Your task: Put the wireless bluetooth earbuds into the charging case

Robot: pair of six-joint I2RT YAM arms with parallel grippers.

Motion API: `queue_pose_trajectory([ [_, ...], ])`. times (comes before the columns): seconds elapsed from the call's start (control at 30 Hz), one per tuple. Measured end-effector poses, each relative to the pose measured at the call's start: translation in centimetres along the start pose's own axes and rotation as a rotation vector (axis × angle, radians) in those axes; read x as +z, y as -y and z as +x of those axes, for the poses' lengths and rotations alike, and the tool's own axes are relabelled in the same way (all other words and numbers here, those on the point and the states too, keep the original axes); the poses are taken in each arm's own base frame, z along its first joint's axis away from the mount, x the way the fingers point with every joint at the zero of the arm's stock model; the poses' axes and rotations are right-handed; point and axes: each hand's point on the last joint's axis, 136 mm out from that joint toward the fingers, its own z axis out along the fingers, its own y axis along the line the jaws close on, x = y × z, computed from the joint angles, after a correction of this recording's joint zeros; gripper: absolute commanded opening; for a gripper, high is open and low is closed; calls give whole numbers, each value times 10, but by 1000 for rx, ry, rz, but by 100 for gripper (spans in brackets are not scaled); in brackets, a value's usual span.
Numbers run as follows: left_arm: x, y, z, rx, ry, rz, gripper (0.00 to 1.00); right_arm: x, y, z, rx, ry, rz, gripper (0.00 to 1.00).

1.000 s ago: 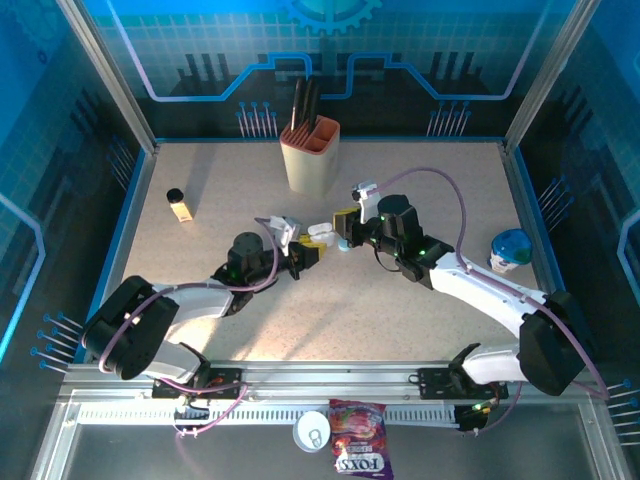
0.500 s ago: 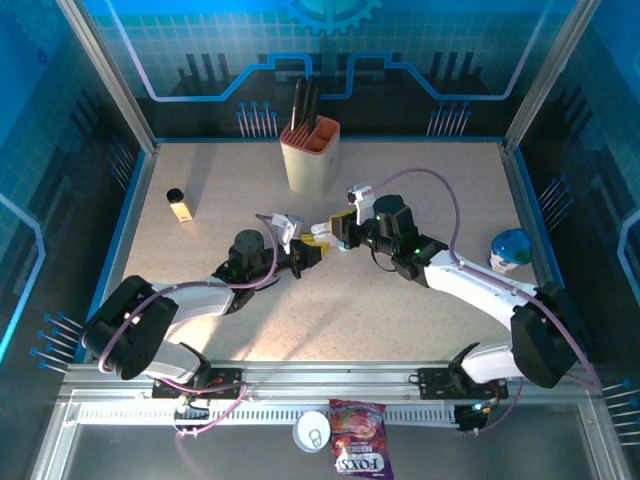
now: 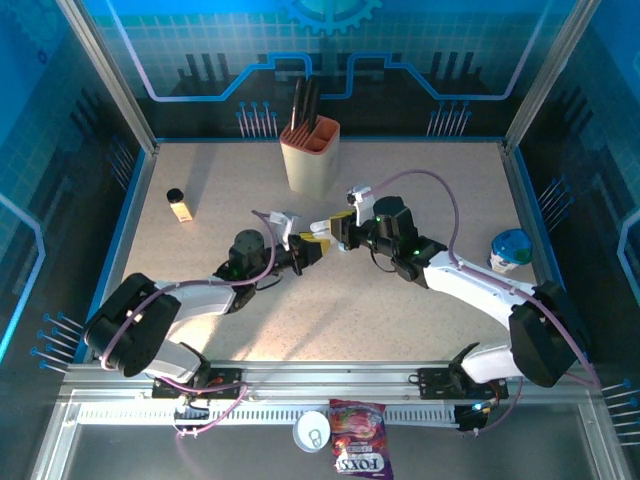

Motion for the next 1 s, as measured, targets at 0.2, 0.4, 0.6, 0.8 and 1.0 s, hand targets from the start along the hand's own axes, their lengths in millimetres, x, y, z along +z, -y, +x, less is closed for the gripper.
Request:
queue_pose_trajectory([
  [0.2, 1, -1, -2, -36, 9, -5, 7, -2, 2, 1, 1, 8, 2, 21],
  [0.4, 1, 0, -6, -32, 23, 1, 7, -6, -3, -6, 12, 26, -31, 32],
  [0.6, 3, -1, -6, 2, 29, 4, 7, -17, -6, -17, 46, 52, -66, 46],
  [0.8, 4, 3, -8, 65, 43, 27, 7, -32, 4, -33, 97, 99, -60, 51],
  [1.0, 4, 14, -11, 155, 61, 86, 8, -39, 29, -32, 220, 80, -42, 37],
])
